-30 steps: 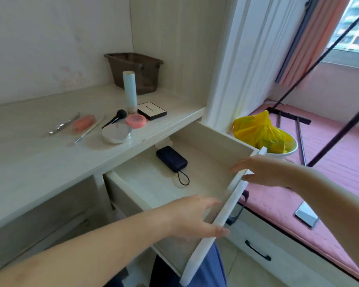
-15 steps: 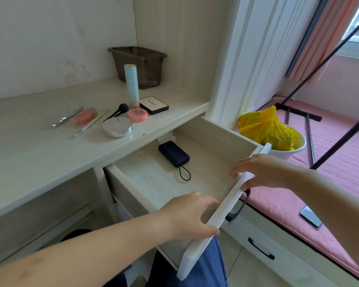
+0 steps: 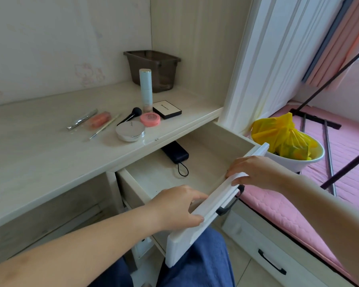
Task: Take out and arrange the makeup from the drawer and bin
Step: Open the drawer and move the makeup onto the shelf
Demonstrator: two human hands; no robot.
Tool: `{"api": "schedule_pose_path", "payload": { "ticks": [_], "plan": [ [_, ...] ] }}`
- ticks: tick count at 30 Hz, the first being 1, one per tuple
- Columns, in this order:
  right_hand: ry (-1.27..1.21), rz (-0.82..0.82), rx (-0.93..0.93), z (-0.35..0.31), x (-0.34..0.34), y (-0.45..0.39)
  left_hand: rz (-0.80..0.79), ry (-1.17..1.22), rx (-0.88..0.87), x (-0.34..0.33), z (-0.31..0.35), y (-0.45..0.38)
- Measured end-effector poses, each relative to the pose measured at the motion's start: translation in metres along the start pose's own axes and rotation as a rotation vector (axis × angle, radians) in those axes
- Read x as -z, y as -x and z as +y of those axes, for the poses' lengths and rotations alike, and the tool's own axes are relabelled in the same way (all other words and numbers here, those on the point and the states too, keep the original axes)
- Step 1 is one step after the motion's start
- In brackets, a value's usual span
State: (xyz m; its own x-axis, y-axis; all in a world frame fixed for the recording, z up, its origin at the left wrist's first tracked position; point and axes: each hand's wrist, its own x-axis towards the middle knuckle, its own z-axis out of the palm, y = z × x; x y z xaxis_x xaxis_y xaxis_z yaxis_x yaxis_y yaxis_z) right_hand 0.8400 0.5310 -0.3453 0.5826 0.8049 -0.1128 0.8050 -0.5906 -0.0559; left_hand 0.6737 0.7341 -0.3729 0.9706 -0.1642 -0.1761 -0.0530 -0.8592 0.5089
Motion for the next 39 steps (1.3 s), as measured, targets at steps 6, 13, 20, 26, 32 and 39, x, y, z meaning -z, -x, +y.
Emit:
{"api": "schedule_pose_path", "payload": {
  "ticks": [6, 13, 20, 26, 32, 39],
  "plan": [
    [-0.094, 0.045, -0.019, -0.006, -0.003, -0.048, 0.097, -0.104, 0.033, 0.015, -0.029, -0.001],
    [-0.095, 0.072, -0.01, -0.014, -0.01, -0.102, 0.344, -0.443, 0.038, 0.03, -0.06, -0.004],
    [0.062, 0.264, 0.096, -0.031, -0.007, -0.13, 0.533, -0.775, 0.042, 0.05, -0.09, -0.009],
    [0.214, 0.268, 0.179, -0.041, -0.005, -0.163, 0.507, -0.8, 0.101, 0.062, -0.101, -0.013],
    [0.175, 0.454, 0.204, -0.042, -0.013, -0.174, 0.5, -0.854, 0.067, 0.068, -0.106, -0.015],
    [0.209, 0.63, 0.179, -0.049, -0.027, -0.181, 0.534, -0.89, 0.049, 0.065, -0.11, -0.017]
  ]
}}
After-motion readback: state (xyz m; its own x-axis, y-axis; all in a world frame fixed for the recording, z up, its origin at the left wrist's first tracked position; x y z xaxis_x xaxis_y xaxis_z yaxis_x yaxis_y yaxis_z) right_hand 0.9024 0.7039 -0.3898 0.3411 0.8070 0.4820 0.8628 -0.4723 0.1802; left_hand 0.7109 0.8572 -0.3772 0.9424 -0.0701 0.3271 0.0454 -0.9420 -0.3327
